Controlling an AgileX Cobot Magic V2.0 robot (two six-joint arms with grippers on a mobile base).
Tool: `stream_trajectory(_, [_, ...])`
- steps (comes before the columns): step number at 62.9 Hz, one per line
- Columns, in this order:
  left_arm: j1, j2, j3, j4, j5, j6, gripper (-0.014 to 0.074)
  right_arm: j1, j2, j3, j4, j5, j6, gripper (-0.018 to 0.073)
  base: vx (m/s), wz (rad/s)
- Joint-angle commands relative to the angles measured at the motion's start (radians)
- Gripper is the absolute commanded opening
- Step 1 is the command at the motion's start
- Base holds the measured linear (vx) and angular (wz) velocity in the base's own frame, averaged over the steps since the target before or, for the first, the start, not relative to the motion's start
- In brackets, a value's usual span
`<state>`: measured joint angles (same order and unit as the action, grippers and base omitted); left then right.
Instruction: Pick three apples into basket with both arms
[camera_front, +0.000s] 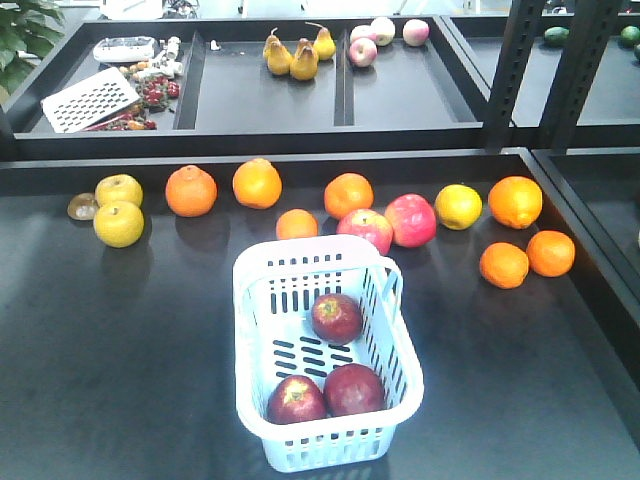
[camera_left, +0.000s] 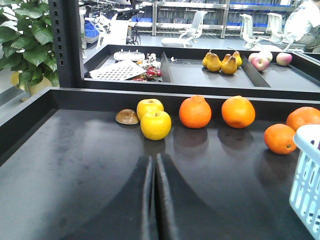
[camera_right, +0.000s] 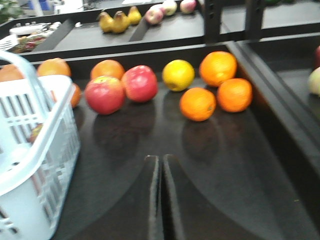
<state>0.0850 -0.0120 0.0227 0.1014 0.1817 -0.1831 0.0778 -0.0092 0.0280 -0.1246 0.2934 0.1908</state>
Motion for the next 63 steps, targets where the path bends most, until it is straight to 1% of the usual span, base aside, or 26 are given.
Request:
stream_trajectory(1, [0.003,-0.015,0.008,-0.001,-0.067,-0.007,-0.0006,-0.007,-0.016,0.014,-0.069,-0.109,0.017,-0.0004,0.0,0.0])
stream_trajectory(8, [0.003,-0.015,0.008,-0.001,-0.067,-0.007,-0.0006,-0.007,-0.016,0.014,-0.092,-0.177,0.016,-0.0004,0.0,0.0])
stream_trajectory(27, [0.003,-0.015,0.008,-0.001,-0.067,-0.007,-0.0006,-0.007,-0.016,0.014,-0.091,-0.246,0.016,-0.0004,0.0,0.0])
stream_trajectory(63, [0.003,-0.015,0.008,-0.001,-0.067,-0.007,-0.0006,-0.007,-0.016,0.014,-0.089,-0.25,0.019,-0.0004,0.0,0.0])
